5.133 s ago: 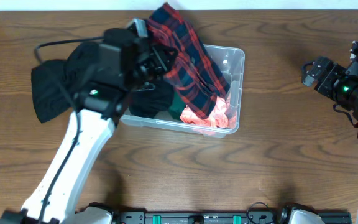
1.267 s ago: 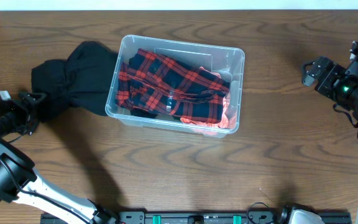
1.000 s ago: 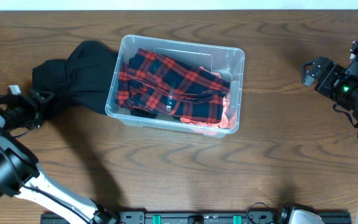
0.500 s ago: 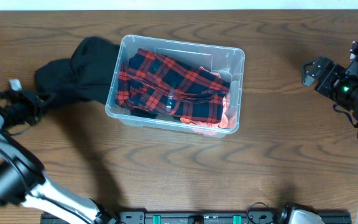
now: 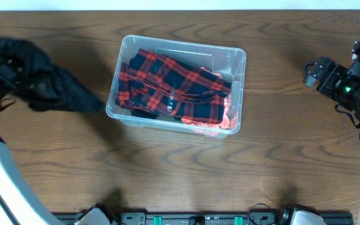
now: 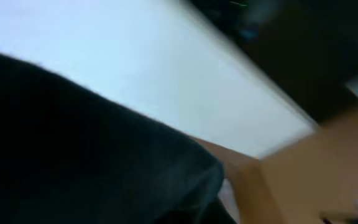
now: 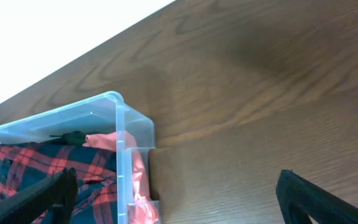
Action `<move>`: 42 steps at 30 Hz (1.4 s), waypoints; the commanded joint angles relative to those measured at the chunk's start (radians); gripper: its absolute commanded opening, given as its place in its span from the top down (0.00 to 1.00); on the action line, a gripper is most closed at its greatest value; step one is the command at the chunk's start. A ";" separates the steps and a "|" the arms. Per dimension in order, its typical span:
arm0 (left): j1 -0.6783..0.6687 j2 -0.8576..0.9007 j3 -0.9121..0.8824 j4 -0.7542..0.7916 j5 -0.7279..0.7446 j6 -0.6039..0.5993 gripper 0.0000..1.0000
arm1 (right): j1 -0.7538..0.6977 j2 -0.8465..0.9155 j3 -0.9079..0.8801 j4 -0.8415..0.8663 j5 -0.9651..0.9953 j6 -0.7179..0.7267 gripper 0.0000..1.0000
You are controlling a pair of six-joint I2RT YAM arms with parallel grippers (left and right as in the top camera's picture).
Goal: Pack container
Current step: 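Reach the left gripper to the black garment and grasp it, then carry the black garment over the bin and lower it inside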
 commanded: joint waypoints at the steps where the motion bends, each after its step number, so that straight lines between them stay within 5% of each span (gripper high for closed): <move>1: -0.148 -0.048 0.032 0.081 0.180 -0.113 0.94 | -0.006 -0.006 0.001 0.000 0.000 0.006 0.01; 9: -0.575 0.000 0.032 0.367 0.190 -0.148 0.94 | -0.006 -0.006 0.001 0.000 0.000 0.006 0.01; 15: -0.773 0.143 0.032 0.485 0.182 -0.084 0.94 | -0.006 -0.006 0.001 0.000 0.000 0.006 0.01; 26: -0.811 0.351 0.032 0.619 0.159 -0.126 0.94 | -0.006 -0.006 0.001 0.000 0.000 0.006 0.01; 34: -0.864 0.351 0.032 1.143 0.121 -0.425 0.94 | -0.006 -0.005 0.001 0.000 0.000 0.006 0.01; 39: -0.890 0.365 0.032 1.133 0.096 -0.393 0.94 | -0.006 -0.006 0.001 0.000 0.000 0.006 0.01; 42: -0.889 0.379 0.026 0.993 0.098 -0.336 0.94 | -0.006 -0.006 0.001 0.000 0.000 0.006 0.01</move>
